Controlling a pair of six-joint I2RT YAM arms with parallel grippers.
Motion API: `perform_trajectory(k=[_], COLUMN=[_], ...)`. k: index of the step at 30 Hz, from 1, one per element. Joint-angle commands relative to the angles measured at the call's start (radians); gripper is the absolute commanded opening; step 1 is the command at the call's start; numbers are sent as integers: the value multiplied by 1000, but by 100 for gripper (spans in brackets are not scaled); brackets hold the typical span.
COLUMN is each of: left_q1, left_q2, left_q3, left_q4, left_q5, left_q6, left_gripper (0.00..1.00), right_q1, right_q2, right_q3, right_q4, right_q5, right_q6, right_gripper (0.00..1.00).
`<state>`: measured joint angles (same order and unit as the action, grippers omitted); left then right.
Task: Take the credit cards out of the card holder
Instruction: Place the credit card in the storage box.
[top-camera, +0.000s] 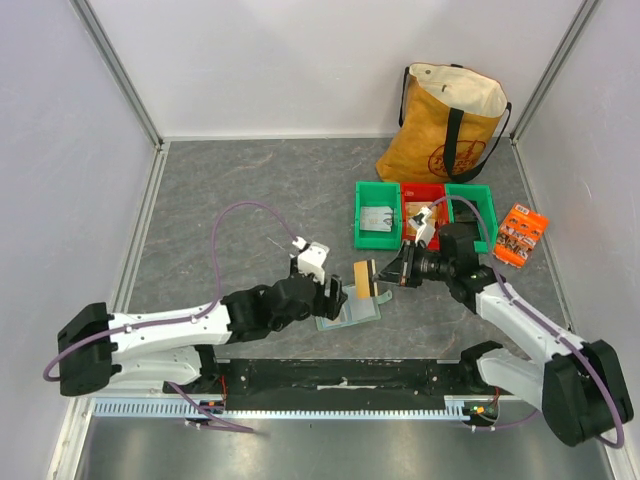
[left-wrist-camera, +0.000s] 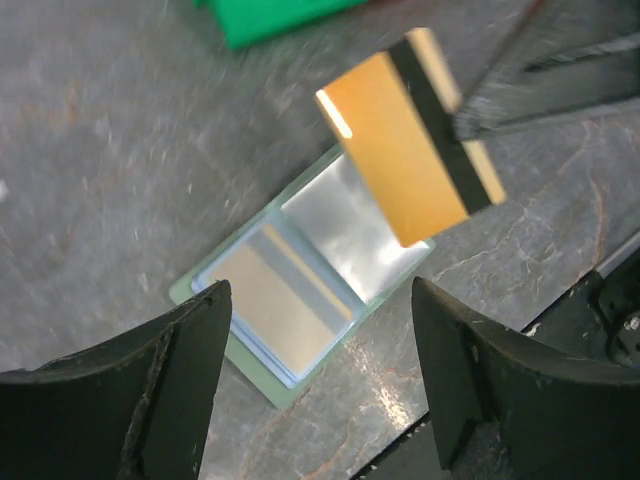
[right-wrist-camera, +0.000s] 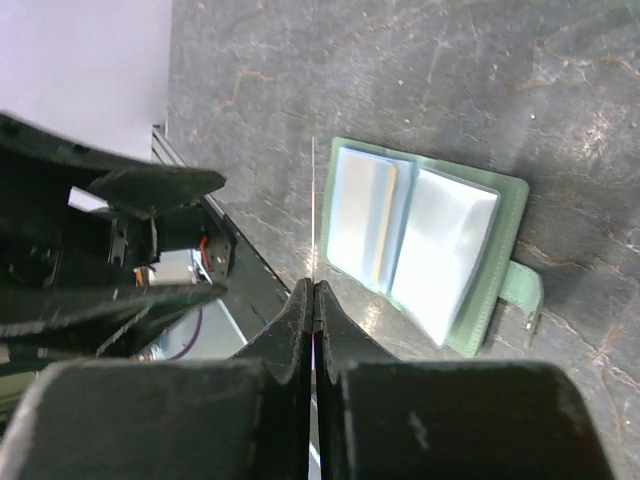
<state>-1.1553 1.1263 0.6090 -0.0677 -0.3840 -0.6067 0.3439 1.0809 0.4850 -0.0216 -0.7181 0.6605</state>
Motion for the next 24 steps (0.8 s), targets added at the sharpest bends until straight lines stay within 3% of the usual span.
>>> perform_trajectory(k=[1,8,17,24], left_q1=[-116,-253,-377,-391], left_q2=[-40,-14,174,340], left_q3=[49,21,32,89], left_q4=[146,405,695,867], left_q5=[-208,-220,-322,-440], left_q6=[437,829,1171,1360], left_gripper=[80,82,81,75], right_q1=[0,-2,1,0], right_q2=[-88,-176,-245,-291], right_q3=[66,92,116,122], right_q4=[-92,-124,-149,-167], right_q5=[37,42,40,46], right_q6=[77,142,212,237], right_gripper=[0,0,0,0])
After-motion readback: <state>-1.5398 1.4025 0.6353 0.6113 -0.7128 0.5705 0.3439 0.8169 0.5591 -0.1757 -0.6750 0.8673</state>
